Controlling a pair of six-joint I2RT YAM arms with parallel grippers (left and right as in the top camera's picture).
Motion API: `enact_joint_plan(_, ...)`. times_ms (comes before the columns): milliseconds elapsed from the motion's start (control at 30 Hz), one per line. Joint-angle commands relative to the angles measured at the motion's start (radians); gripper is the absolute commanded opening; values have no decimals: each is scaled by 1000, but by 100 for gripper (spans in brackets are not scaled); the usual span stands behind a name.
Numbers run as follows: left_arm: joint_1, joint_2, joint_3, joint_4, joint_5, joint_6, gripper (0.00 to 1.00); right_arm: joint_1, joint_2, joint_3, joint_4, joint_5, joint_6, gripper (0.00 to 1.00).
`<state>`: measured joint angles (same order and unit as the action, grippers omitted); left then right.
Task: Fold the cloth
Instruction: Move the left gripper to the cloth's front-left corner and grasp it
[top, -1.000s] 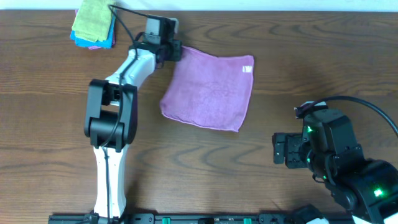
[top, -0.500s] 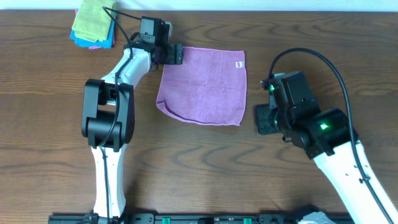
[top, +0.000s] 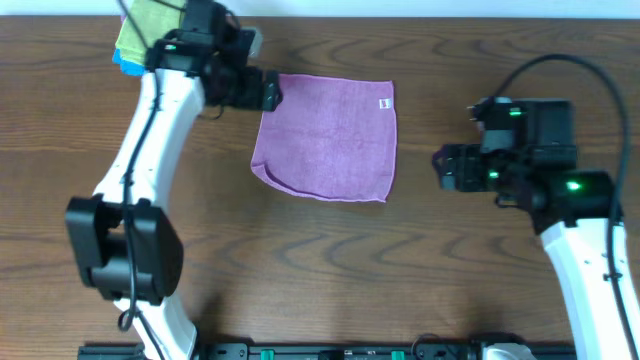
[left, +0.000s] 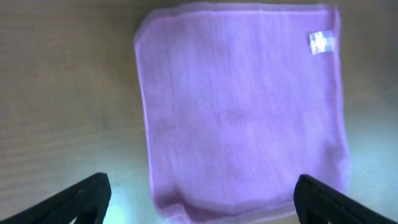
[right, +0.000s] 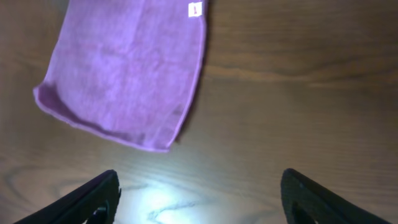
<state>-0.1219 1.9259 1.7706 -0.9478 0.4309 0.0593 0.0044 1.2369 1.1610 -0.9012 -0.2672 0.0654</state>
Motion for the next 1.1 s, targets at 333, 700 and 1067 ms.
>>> enact_joint_plan(333,110,-82,-353,69,381,29,95,-135,188,-364,300,-581,35,85)
enact_joint_plan(700,102,-82,-476,326,505,-11,95,-102,248,-364,316,-604,66,84)
enact_joint_plan(1067,45,-82,-476,154,113,-166,93,-102,248,-364,364,-570,175,79)
